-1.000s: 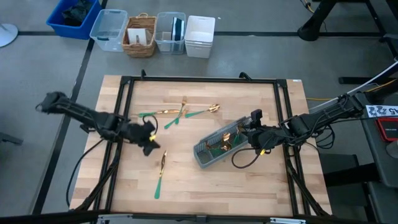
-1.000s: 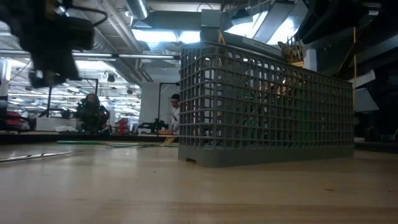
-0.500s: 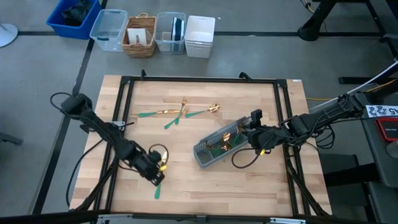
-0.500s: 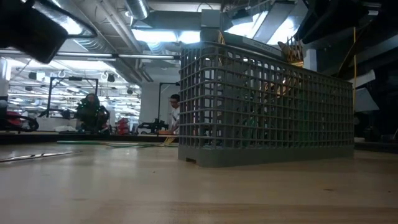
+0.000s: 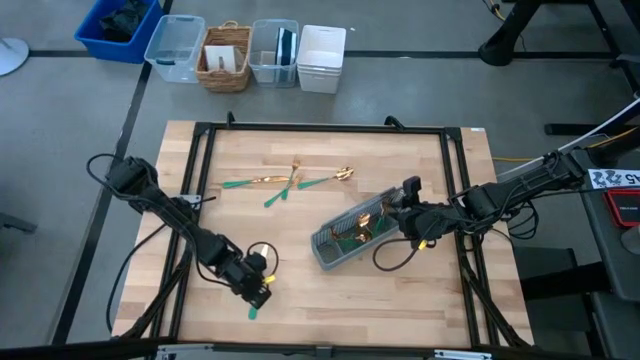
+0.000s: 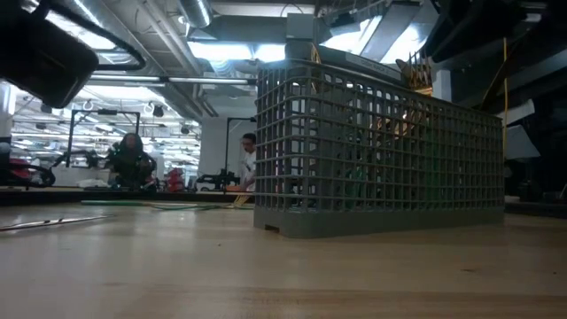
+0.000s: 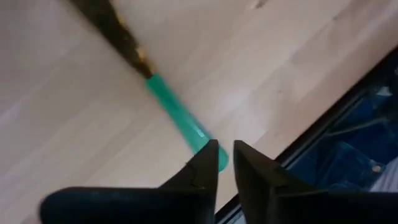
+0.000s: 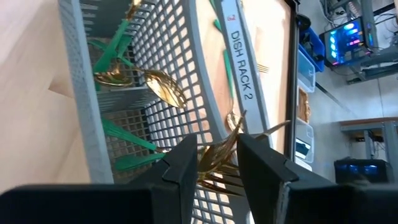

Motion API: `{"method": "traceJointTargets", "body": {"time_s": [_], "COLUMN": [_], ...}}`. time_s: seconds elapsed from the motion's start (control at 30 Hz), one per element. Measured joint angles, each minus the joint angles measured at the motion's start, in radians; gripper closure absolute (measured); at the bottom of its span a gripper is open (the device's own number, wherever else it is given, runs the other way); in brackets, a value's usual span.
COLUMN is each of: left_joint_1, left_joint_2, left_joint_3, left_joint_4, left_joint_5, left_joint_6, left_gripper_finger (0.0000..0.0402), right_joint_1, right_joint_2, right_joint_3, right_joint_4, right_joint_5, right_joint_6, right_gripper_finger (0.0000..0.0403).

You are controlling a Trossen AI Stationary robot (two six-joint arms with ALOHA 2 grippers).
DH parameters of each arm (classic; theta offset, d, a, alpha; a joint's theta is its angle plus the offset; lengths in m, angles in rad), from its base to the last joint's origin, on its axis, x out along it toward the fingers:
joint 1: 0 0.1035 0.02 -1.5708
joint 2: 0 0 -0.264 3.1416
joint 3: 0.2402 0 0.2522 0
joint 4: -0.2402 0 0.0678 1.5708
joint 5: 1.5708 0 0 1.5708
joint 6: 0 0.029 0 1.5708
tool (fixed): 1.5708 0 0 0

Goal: Sort silverware
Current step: Put the gold knife into the gray silverware organizer

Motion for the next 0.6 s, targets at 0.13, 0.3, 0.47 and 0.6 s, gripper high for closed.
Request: {"method": "traceJointTargets", "body": {"time_s": [0.13,0.3,0.47,0.6], "left_joint_1": [0.000,0.000,0.009,0.013], "left_joint_2": [0.000,0.001,0.028,0.066], "left_joint_3": [0.000,0.000,0.000,0.000], "left_joint_4": [-0.035,-0.071,-0.065,-0.065], "left_joint_5": [-0.009,-0.088,-0.138,-0.137], "left_joint_6": [-0.030,-0.138,-0.183,-0.183], "left_gripper_finger": [0.0307,0.0278,0.0286,0.0298], "right_joint_1": [0.000,0.000,0.001,0.001], "right_joint_2": [0.000,0.000,0.000,0.000], "right_joint_3": [0.000,0.017,0.073,0.113], "right_joint_4": [0.000,-0.003,-0.003,-0.004], "right_joint_5": [-0.018,-0.027,-0.059,-0.090], "right_joint_6": [0.000,0.000,0.000,0.000], "right_gripper_finger": [0.0288,0.0288,0.0288,0.0288]}}
